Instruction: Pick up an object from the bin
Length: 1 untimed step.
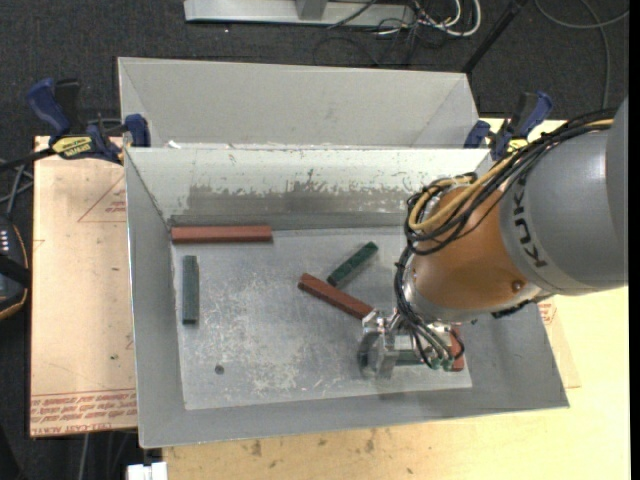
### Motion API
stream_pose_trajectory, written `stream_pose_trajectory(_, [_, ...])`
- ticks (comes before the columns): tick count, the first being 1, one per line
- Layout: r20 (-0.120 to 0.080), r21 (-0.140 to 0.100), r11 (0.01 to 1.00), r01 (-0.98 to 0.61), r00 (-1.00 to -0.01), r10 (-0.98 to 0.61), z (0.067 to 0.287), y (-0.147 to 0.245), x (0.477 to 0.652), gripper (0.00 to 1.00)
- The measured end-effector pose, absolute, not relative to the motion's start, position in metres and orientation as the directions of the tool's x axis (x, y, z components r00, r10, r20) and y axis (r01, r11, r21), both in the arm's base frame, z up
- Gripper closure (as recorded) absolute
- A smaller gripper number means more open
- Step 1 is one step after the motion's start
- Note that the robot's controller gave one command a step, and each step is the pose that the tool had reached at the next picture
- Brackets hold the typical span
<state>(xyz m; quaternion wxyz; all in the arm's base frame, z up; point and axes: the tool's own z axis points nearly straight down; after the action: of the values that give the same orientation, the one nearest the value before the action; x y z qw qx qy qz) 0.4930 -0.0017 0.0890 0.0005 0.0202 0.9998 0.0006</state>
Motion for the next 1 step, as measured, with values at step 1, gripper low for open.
stream_pose_trajectory(1, [0.000, 0.001, 0.999, 0.035, -0.999, 0.035, 0.0929, -0.0026, 0.4993, 1.00])
